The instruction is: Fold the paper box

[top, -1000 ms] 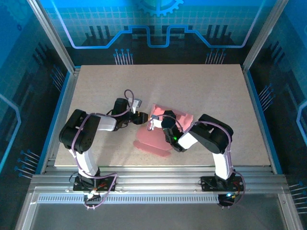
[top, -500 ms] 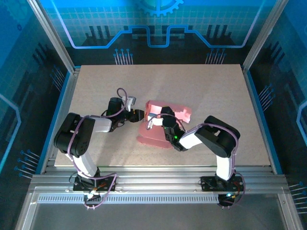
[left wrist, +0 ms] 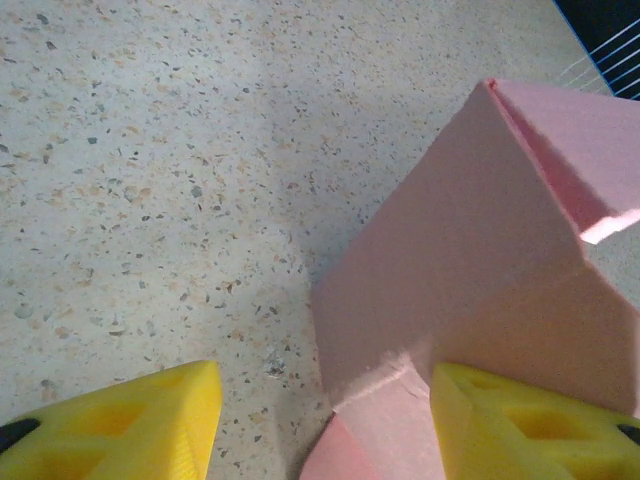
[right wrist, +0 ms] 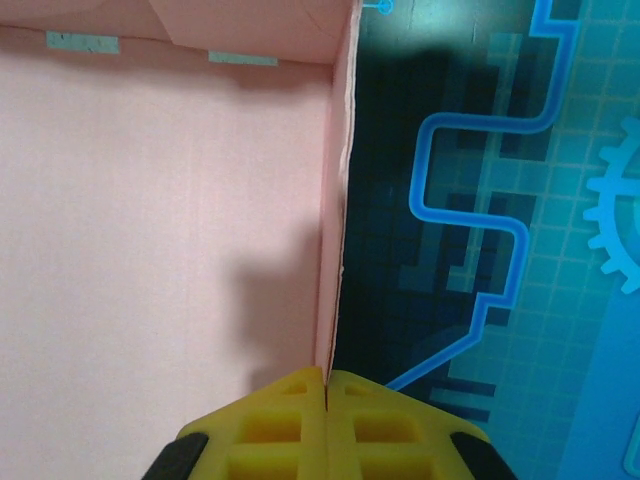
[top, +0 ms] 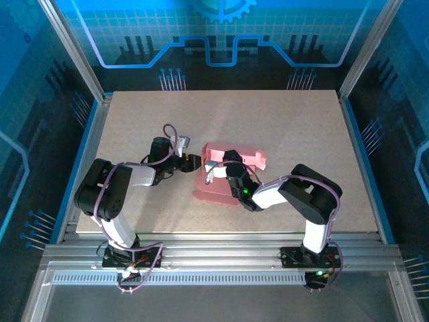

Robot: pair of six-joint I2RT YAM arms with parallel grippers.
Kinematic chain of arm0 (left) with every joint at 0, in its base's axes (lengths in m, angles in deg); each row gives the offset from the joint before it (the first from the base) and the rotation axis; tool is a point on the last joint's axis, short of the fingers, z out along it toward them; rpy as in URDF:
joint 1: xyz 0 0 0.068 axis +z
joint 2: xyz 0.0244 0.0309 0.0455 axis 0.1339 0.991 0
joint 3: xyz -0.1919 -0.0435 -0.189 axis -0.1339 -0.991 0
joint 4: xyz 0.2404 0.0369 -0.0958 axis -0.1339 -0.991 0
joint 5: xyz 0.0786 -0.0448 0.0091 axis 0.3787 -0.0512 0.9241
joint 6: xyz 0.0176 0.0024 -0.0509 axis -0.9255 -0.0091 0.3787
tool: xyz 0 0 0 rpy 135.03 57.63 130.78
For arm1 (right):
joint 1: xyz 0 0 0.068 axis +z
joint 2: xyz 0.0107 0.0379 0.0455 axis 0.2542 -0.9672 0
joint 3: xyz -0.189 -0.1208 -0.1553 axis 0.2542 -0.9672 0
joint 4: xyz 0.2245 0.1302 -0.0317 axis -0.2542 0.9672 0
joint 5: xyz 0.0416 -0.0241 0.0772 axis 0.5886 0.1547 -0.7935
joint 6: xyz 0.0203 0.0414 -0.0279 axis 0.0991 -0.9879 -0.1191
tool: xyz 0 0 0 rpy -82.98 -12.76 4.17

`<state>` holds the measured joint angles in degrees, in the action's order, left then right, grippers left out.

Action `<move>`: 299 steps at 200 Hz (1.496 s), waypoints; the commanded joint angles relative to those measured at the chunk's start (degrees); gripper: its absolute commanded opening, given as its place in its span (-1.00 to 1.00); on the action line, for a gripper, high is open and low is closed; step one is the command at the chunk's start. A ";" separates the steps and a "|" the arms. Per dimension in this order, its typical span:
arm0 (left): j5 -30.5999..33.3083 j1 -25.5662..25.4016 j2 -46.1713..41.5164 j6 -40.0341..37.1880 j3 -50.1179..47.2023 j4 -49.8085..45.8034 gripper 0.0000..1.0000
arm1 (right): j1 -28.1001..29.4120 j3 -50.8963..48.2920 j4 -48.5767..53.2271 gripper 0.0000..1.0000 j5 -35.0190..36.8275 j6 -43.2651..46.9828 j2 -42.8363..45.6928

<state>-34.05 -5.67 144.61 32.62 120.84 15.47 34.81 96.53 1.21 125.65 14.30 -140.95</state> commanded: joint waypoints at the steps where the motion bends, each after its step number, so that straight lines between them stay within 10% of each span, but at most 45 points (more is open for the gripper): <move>1: -1.01 -0.75 -0.73 -2.26 -0.43 1.28 0.15 | 0.61 0.63 0.87 -1.00 -0.83 1.47 1.55; 76: 1.14 -1.93 -1.04 -2.22 -0.29 -2.73 0.13 | 1.38 -1.73 -10.56 -1.00 0.54 8.05 -3.85; 128: 2.25 -1.84 -1.77 -2.36 -0.12 -4.91 0.13 | 0.56 -0.92 7.43 -1.00 0.53 -5.29 5.52; 209: 3.47 -1.84 -4.00 -7.75 1.02 -8.61 0.20 | 0.27 -2.40 -13.64 -1.00 1.38 6.83 -2.98; 299: 3.91 -3.34 -4.46 -10.29 0.39 -7.93 0.15 | 0.65 -3.30 -12.09 -1.00 1.40 5.14 -2.42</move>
<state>-30.75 -7.62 141.00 25.06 120.87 8.06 35.12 94.06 -9.66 126.26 20.09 -144.47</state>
